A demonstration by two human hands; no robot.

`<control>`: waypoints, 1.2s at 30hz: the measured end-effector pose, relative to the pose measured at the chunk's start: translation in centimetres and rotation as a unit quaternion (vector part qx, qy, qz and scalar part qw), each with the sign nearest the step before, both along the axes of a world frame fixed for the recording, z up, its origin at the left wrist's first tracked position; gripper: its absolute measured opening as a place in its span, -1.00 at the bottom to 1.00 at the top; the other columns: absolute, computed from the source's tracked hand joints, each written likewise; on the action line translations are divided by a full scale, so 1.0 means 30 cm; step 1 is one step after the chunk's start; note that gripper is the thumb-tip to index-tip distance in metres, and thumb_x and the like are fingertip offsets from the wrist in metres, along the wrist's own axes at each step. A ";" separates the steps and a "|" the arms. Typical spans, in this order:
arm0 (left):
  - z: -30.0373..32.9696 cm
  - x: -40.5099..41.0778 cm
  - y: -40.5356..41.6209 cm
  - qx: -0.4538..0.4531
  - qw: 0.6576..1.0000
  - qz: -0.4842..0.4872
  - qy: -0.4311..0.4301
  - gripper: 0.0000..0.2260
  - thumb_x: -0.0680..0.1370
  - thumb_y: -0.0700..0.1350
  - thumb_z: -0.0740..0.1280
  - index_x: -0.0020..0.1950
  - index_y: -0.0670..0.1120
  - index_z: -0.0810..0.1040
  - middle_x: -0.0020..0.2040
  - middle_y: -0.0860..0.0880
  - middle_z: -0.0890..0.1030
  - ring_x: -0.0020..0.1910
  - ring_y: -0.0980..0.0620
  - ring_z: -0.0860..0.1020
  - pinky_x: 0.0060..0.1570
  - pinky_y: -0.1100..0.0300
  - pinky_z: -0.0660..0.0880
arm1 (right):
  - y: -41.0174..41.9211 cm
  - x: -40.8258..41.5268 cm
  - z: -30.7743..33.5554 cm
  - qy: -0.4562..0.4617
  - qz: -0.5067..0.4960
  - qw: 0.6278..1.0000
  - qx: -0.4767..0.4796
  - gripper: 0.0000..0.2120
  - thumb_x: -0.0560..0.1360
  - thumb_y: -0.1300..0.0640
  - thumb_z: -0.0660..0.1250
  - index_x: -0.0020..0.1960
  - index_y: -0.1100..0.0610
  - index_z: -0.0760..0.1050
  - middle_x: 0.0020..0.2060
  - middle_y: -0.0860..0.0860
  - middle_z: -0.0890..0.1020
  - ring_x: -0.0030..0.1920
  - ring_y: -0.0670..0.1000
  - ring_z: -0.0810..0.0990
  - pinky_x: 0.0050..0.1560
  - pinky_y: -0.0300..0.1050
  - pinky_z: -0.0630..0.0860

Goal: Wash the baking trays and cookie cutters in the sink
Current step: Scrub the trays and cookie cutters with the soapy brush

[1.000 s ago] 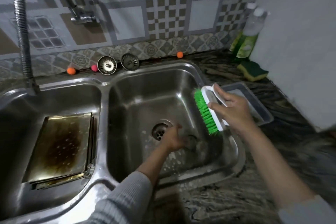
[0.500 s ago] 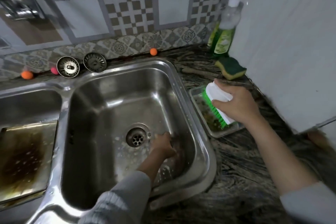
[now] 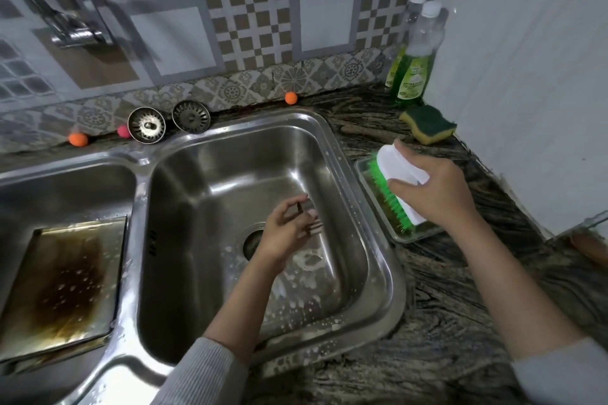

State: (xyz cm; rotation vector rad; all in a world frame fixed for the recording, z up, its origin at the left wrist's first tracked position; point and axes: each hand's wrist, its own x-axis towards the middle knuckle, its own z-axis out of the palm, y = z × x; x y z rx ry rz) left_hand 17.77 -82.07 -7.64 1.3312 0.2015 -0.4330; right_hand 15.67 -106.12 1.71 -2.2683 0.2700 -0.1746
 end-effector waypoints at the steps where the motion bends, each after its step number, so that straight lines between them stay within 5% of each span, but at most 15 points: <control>1: 0.013 -0.006 0.005 -0.032 0.999 0.004 0.001 -0.75 0.53 -0.23 0.35 0.17 0.01 0.55 0.03 -0.13 0.63 -0.02 -0.08 0.60 0.04 0.03 0.53 | 0.017 -0.008 0.013 -0.018 0.003 0.999 0.026 -0.43 0.40 0.08 0.45 0.35 -0.22 0.38 -0.05 -0.23 0.58 -0.11 -0.14 0.54 -0.23 -0.36 0.43; 3: 0.043 -0.017 0.012 -0.096 0.995 0.007 -0.002 -0.75 0.53 -0.21 0.33 0.18 0.01 0.54 -0.01 -0.08 0.65 -0.02 -0.10 0.59 0.08 -0.03 0.53 | 0.060 -0.022 0.036 -0.051 0.014 0.994 0.096 -0.42 0.39 0.14 0.48 0.35 -0.15 0.41 0.12 -0.34 0.47 0.05 -0.33 0.47 -0.08 -0.56 0.35; 6: 0.085 -0.039 0.019 -0.169 0.986 -0.003 0.004 -0.71 0.50 -0.17 0.33 0.21 0.02 0.53 0.03 -0.06 0.63 -0.06 -0.09 0.59 -0.12 0.05 0.61 | 0.147 -0.028 0.049 -0.065 0.041 0.976 0.203 -0.41 0.39 0.23 0.48 0.36 -0.03 0.41 0.16 -0.30 0.48 -0.04 -0.43 0.50 -0.07 -0.52 0.41; 11: 0.139 -0.081 0.013 -0.254 0.967 0.003 0.000 -0.54 0.44 -0.20 0.33 0.35 -0.09 0.46 -0.01 -0.09 0.64 -0.16 0.01 0.63 -0.33 0.18 0.60 | 0.310 -0.025 0.013 -0.042 0.089 0.953 0.285 -0.42 0.37 0.23 0.48 0.35 0.01 0.44 0.28 -0.10 0.52 0.11 -0.20 0.56 0.15 -0.16 0.52; 14: 0.149 -0.090 0.051 -0.231 0.972 0.027 -0.016 -0.49 0.42 -0.20 0.35 0.38 -0.15 0.43 -0.10 -0.09 0.64 -0.25 0.03 0.61 -0.36 0.20 0.59 | 0.372 -0.051 -0.020 -0.042 0.082 0.951 0.295 -0.43 0.37 0.17 0.47 0.34 -0.05 0.43 0.28 -0.13 0.50 0.17 -0.19 0.54 0.23 -0.08 0.50; 17: 0.142 -0.120 0.092 -0.219 0.975 0.038 -0.021 -0.54 0.46 -0.24 0.32 0.37 -0.16 0.44 -0.06 -0.10 0.65 -0.23 0.02 0.63 -0.27 0.14 0.60 | 0.392 -0.099 -0.043 -0.021 0.096 0.952 0.291 -0.45 0.28 -0.03 0.47 0.23 -0.30 0.42 0.21 -0.23 0.54 0.06 -0.27 0.58 0.10 -0.13 0.56; 20: 0.124 -0.124 0.134 -0.224 0.970 0.095 -0.012 -0.57 0.52 -0.25 0.29 0.40 -0.15 0.41 0.02 -0.12 0.62 -0.20 0.03 0.63 -0.27 0.15 0.60 | 0.391 -0.142 -0.050 0.016 0.136 0.942 0.306 -0.47 0.37 0.19 0.48 0.29 -0.10 0.47 0.20 -0.20 0.50 -0.04 -0.33 0.59 -0.04 -0.29 0.56; 24: 0.151 -0.131 0.149 -0.223 0.973 0.059 -0.019 -0.53 0.46 -0.18 0.33 0.37 -0.15 0.43 0.03 -0.12 0.63 -0.13 -0.03 0.63 -0.11 0.05 0.59 | 0.402 -0.098 -0.013 -0.019 0.074 0.936 0.343 -0.46 0.41 0.24 0.45 0.35 0.01 0.43 0.26 -0.18 0.49 0.13 -0.20 0.56 0.16 -0.13 0.54; 36: 0.094 -0.114 0.225 -0.128 0.983 0.133 -0.021 -0.67 0.52 -0.26 0.34 0.29 -0.16 0.51 0.03 -0.14 0.63 -0.21 -0.05 0.62 -0.21 0.10 0.59 | 0.532 -0.198 -0.150 0.054 0.028 0.905 0.421 -0.50 0.41 0.23 0.45 0.31 -0.03 0.48 0.18 -0.10 0.60 -0.01 0.00 0.66 -0.07 -0.01 0.62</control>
